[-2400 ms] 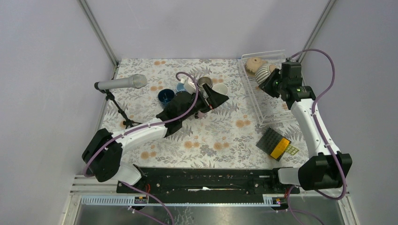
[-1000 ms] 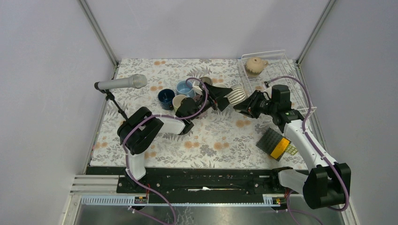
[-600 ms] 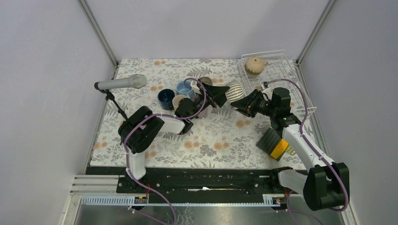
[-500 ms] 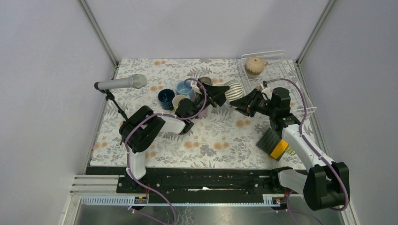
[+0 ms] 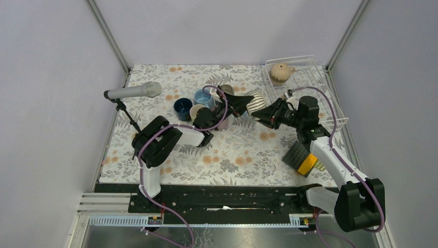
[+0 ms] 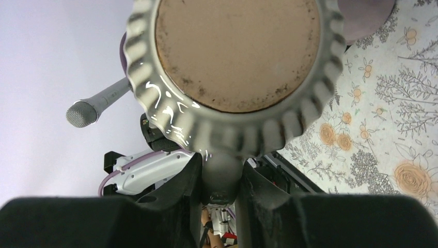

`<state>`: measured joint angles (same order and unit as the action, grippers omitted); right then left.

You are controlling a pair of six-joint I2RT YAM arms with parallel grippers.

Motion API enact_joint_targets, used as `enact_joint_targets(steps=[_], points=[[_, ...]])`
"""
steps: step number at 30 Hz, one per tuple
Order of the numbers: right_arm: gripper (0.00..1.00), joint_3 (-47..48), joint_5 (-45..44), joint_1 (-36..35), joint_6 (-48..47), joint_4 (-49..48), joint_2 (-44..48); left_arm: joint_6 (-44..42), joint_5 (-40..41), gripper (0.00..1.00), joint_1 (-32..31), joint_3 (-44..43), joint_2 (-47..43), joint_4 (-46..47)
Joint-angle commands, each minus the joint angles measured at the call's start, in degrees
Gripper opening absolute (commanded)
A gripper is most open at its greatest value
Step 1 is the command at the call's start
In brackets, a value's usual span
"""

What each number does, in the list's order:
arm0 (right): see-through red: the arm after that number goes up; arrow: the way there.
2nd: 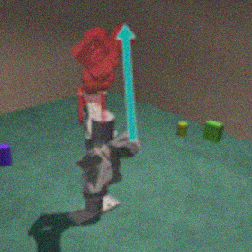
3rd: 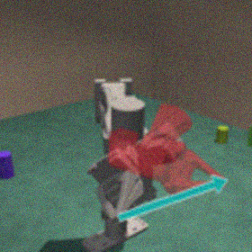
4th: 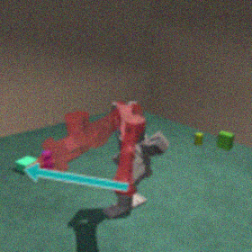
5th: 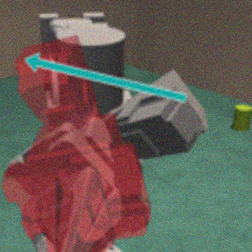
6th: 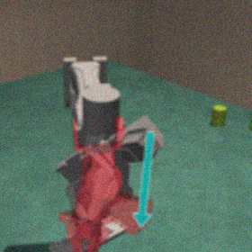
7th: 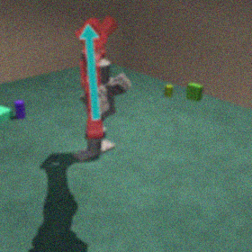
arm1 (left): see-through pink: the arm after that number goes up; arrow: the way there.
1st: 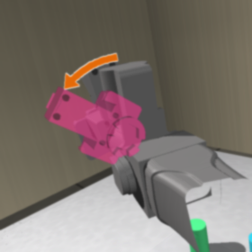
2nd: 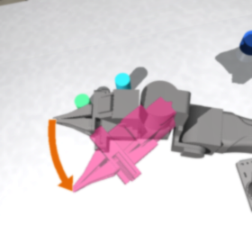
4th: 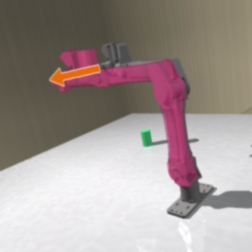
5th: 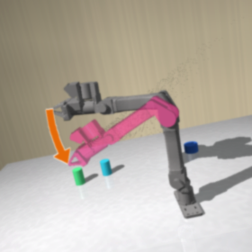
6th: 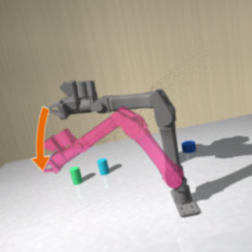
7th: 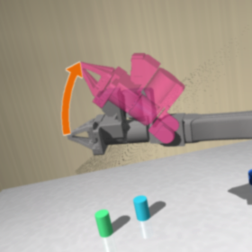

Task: Unload the cups from the dish rack
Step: Place the cup at the center of the board.

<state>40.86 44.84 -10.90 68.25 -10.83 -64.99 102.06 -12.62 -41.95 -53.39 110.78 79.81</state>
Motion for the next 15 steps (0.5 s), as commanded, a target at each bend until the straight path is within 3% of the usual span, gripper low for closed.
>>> enact_joint_targets(steps=[1,5,6,11,15], points=[[0.0,4.1,-2.3,-0.7,-9.7,3.1,1.7,0.9,-3.1,0.0,-0.7,-3.4,-0.6,5.4],[0.0,5.5,-3.4,-0.7,-11.4,5.8,2.1,-0.4,-3.4,0.0,-0.7,-3.6,-1.4,4.5],[0.05,5.8,-3.6,-0.7,-11.8,6.5,2.1,-0.9,-3.5,0.0,-0.7,-3.6,-1.7,3.9],[0.58,6.8,-7.6,-0.7,-15.1,12.1,3.9,-2.5,-3.9,0.0,-0.7,-2.8,-3.1,2.7],[0.8,8.7,-13.1,-0.8,-19.7,20.2,5.8,-4.7,-4.5,0.0,-0.7,-2.3,-4.5,0.2]])
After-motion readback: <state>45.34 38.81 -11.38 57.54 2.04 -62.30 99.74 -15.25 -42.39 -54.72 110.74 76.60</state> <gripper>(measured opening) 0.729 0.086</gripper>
